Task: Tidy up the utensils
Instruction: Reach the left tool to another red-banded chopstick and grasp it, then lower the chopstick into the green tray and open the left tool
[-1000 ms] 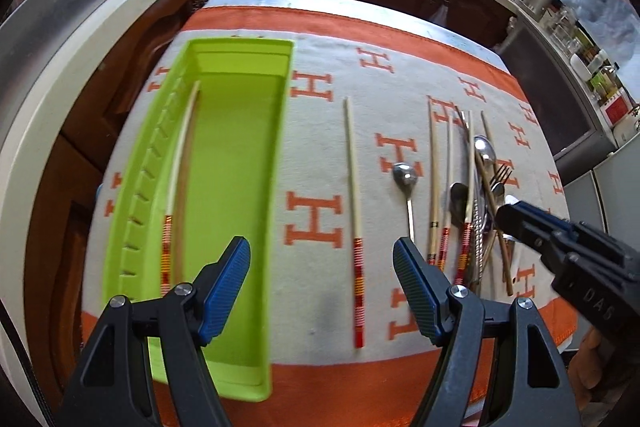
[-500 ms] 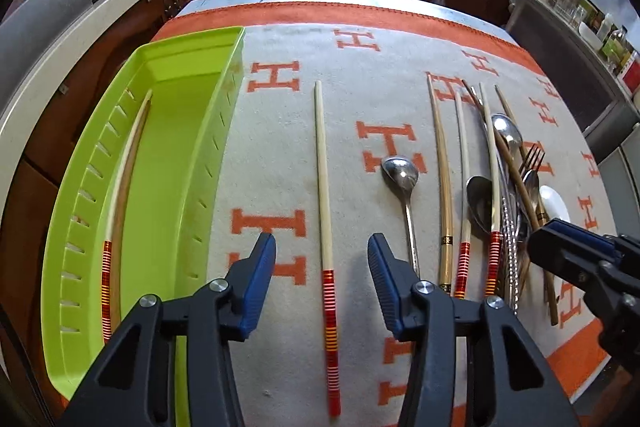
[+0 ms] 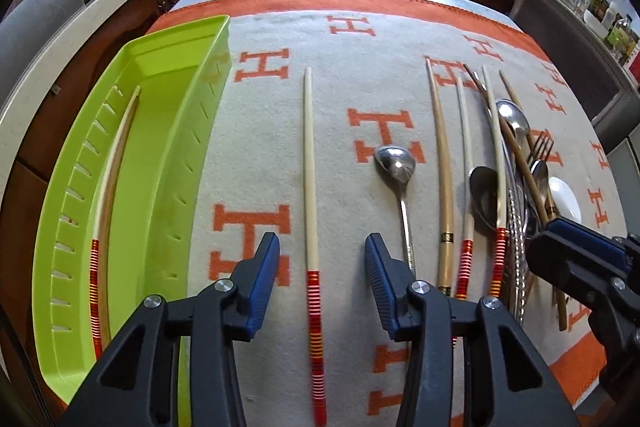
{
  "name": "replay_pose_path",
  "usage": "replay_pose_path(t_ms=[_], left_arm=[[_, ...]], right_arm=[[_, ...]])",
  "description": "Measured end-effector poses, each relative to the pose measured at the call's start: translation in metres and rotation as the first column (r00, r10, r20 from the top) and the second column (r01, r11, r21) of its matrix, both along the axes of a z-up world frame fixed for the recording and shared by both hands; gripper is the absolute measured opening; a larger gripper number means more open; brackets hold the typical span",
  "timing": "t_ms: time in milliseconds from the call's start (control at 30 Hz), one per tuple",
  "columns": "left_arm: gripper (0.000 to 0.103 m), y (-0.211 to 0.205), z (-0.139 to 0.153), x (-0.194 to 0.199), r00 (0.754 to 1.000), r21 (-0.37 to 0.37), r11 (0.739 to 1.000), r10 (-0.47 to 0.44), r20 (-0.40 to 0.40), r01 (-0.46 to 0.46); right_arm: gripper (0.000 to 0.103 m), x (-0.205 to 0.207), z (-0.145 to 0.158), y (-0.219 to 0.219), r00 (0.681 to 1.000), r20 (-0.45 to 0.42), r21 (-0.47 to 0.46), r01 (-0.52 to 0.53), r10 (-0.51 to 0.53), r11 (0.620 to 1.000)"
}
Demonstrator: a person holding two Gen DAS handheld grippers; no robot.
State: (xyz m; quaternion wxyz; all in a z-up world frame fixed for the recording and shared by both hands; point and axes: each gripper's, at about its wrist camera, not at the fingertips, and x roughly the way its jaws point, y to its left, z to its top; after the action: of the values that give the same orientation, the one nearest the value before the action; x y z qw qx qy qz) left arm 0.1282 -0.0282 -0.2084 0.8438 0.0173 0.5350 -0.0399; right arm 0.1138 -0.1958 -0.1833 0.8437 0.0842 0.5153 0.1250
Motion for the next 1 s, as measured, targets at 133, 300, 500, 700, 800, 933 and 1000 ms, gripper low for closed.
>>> replay_pose_path(t_ms=[133, 300, 500, 700, 800, 933, 1000], left_arm=[[0.043, 0.001, -0.001, 0.001, 1.000, -0.003, 1.000, 0.000, 0.017, 0.000], [0.016, 0.000, -0.002, -0.006, 0.997, -0.008, 1.000, -0.012, 0.072, 0.012], [0.003, 0.004, -0.001, -0.009, 0.996, -0.057, 0.998, -0.015, 0.091, 0.021], [0.003, 0.013, 0.014, -0.016, 0.993, -0.108, 0.994, -0.005, 0.118, 0.018], [0.003, 0.017, 0.035, -0.024, 0.986, -0.122, 0.992, -0.011, 0.168, 0.032], [0.003, 0.033, 0.066, -0.034, 0.976, -0.140, 0.990, 0.004, 0.220, 0.027], [0.003, 0.047, 0.082, -0.038, 0.968, -0.126, 0.992, 0.021, 0.249, 0.011]], right_arm=[[0.024, 0.000, -0.002, -0.002, 1.000, -0.004, 0.006, 0.001, -0.001, 1.000], [0.024, -0.001, -0.004, -0.004, 1.000, -0.009, 0.009, 0.004, -0.004, 1.000], [0.024, -0.002, -0.002, -0.001, 1.000, -0.010, 0.001, 0.004, -0.004, 1.000], [0.024, -0.005, 0.005, 0.005, 1.000, 0.005, -0.010, 0.002, -0.002, 1.000], [0.024, -0.004, 0.005, 0.007, 1.000, -0.001, -0.005, 0.008, -0.008, 1.000], [0.024, 0.000, 0.002, 0.013, 1.000, -0.013, 0.001, 0.011, -0.011, 1.000], [0.024, 0.003, 0.000, 0.018, 1.000, -0.012, 0.001, 0.013, -0.013, 1.000]])
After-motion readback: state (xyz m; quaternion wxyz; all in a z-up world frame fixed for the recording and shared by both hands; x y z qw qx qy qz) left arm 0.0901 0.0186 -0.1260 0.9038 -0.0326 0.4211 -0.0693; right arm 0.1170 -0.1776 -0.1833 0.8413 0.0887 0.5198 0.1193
